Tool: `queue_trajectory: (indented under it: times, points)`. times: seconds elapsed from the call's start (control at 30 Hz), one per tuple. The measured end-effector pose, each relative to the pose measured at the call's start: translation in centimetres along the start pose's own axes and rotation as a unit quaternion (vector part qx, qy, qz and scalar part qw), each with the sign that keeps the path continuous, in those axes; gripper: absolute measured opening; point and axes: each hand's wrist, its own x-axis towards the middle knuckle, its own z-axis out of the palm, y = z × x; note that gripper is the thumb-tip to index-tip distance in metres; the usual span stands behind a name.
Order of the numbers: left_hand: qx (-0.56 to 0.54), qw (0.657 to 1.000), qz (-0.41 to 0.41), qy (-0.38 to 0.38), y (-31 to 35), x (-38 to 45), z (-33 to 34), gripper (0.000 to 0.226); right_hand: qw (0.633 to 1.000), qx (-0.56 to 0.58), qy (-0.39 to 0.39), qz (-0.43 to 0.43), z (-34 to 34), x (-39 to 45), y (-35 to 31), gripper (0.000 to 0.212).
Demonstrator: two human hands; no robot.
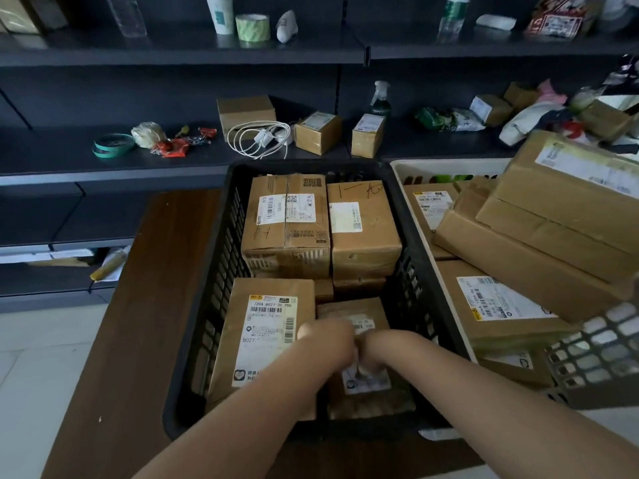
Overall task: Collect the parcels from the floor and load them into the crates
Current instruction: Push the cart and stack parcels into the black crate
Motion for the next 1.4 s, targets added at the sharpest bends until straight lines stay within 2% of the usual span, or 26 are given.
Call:
queue_trajectory:
  times: [0.07, 0.13, 0.2, 0.27, 0.37, 0.43, 0.5, 0.53, 0.63, 0.67, 0.73, 0.8, 0.87, 0.93, 0.97, 1.03, 1.13, 1.27, 1.4]
  points:
    - [-0.132, 0.988, -0.002, 0.082, -2.2, -0.3, -1.0, 0.034, 1.000, 0.007, 0.017, -0.017, -1.1, 0.6, 0.1, 0.044]
    - [-0.249, 0.952, -0.042, 0.176, -5.1, -1.1, -1.9, 0.036, 0.994, 0.067, 0.070, -0.052, -2.2, 0.9, 0.2, 0.039]
    - [-0.301, 0.916, -0.107, 0.242, -7.9, -1.8, -2.4, 0.045, 0.982, 0.161, 0.066, -0.070, -3.2, 0.8, -0.3, 0.054]
    - [-0.349, 0.897, -0.174, 0.207, -9.7, -2.1, -2.3, 0.057, 0.970, 0.227, 0.032, -0.082, -3.4, 0.5, -1.3, 0.061]
    - [-0.345, 0.904, -0.215, 0.134, -10.5, -1.9, -1.7, 0.077, 0.938, 0.335, -0.012, -0.088, -2.7, 0.5, -2.8, 0.045]
    - [-0.356, 0.898, -0.217, 0.137, -10.8, -2.0, -1.5, 0.081, 0.887, 0.451, -0.050, -0.089, -2.0, 1.0, -3.3, 0.038]
    - [-0.398, 0.881, -0.223, 0.127, -11.2, -2.0, -1.3, 0.088, 0.828, 0.546, -0.095, -0.079, -1.2, 1.6, -3.5, 0.050]
    - [-0.423, 0.872, -0.221, 0.109, -11.3, -2.0, -1.1, 0.092, 0.822, 0.554, -0.108, -0.080, -0.9, 1.7, -3.6, 0.062]
    - [-0.448, 0.866, -0.204, 0.093, -10.9, -2.2, -0.1, 0.095, 0.842, 0.522, -0.093, -0.097, 0.0, 1.4, -3.9, 0.084]
    - [-0.455, 0.863, -0.193, 0.108, -11.0, -2.2, 0.0, 0.092, 0.846, 0.518, -0.078, -0.104, 0.1, 1.2, -3.9, 0.085]
    - [-0.498, 0.839, -0.180, 0.124, -11.4, -1.8, -0.3, 0.080, 0.830, 0.545, -0.040, -0.107, 0.0, 1.0, -4.0, 0.068]
    - [-0.587, 0.775, -0.209, 0.105, -11.6, -1.6, -0.9, 0.062, 0.818, 0.569, -0.020, -0.086, -0.3, 0.9, -3.7, 0.058]
    - [-0.663, 0.702, -0.252, 0.066, -11.1, -1.9, -1.1, 0.046, 0.824, 0.562, -0.003, -0.074, -0.6, 0.7, -3.4, 0.061]
    - [-0.705, 0.649, -0.281, 0.055, -10.6, -1.8, -0.8, 0.053, 0.848, 0.524, 0.030, -0.068, -1.0, 0.5, -3.2, 0.064]
    - [-0.712, 0.637, -0.291, 0.053, -10.6, -1.5, -0.6, 0.060, 0.858, 0.507, 0.042, -0.069, -1.1, 0.4, -3.1, 0.061]
    - [-0.726, 0.620, -0.294, 0.042, -10.6, -1.2, -0.6, 0.067, 0.869, 0.489, 0.043, -0.063, -1.3, 0.1, -3.2, 0.058]
    - [-0.742, 0.601, -0.294, 0.048, -11.1, -0.5, -0.4, 0.063, 0.877, 0.472, 0.023, -0.084, -1.0, -0.4, -3.5, 0.055]
    - [-0.745, 0.605, -0.278, 0.045, -10.9, 0.1, -0.2, 0.065, 0.865, 0.490, 0.038, -0.097, -0.7, -0.5, -3.5, 0.051]
    - [-0.742, 0.611, -0.274, 0.040, -11.4, 0.9, -0.2, 0.063, 0.884, 0.457, 0.025, -0.092, -1.1, -0.1, -3.2, 0.062]
